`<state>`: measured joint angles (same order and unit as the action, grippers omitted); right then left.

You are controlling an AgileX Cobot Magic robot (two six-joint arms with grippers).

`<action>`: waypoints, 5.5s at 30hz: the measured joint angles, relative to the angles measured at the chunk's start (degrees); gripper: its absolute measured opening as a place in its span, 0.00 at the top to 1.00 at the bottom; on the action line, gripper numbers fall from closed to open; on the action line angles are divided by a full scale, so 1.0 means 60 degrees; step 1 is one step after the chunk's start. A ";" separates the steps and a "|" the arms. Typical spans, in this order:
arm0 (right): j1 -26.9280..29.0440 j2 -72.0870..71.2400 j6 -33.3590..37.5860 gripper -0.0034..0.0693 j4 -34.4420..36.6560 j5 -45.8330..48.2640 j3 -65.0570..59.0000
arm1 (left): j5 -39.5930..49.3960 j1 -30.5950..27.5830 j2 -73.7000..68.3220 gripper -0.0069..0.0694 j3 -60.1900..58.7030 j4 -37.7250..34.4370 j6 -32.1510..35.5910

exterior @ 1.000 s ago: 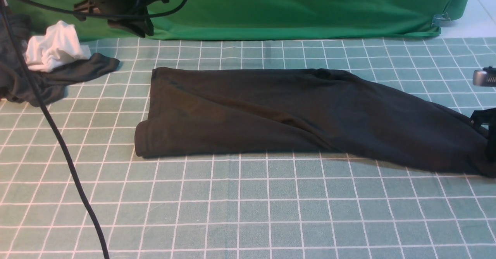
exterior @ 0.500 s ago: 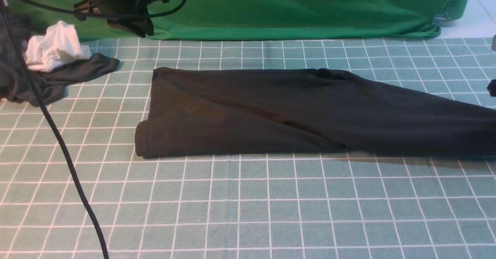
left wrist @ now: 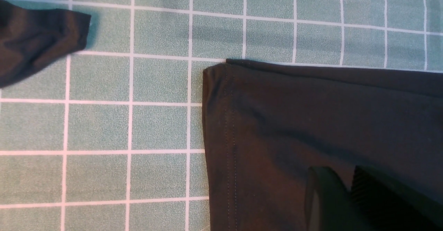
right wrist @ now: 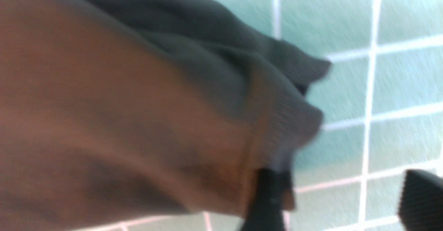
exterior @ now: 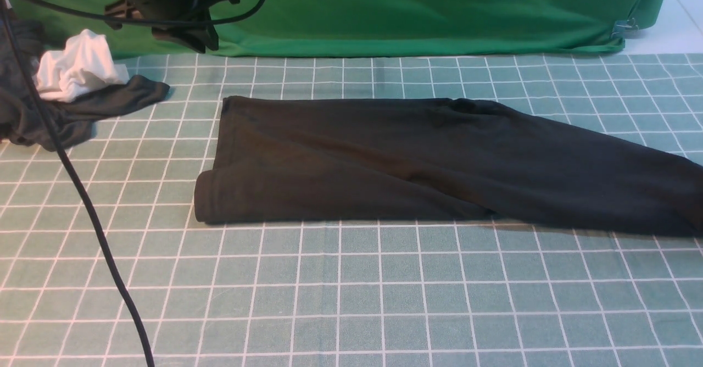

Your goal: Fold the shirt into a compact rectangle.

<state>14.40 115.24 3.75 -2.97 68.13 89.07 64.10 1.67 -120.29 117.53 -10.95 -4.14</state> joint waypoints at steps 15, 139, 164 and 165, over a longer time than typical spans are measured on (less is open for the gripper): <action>0.0095 0.1104 -0.0335 0.19 0.1452 -0.1177 -0.0003 | 0.0170 0.0000 0.0000 0.78 0.0000 0.0007 0.0000; -1.0465 -0.2497 -0.2660 0.89 0.4748 -0.7522 -0.2937 | -0.0773 0.0861 0.5558 0.19 -0.6030 -0.0828 0.0477; -0.8562 -0.4587 -0.0136 0.85 0.3290 -0.3005 -0.2757 | -0.0669 0.0861 0.5558 0.19 -0.6039 -0.0857 0.0042; -0.8186 -0.5122 -0.0052 0.89 0.2907 -0.2481 -0.2757 | -0.0669 0.0861 0.5558 0.19 -0.6039 -0.0857 0.0042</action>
<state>-34.71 84.51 3.44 14.47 53.24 72.53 60.08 6.84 -86.94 81.30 -16.09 -3.89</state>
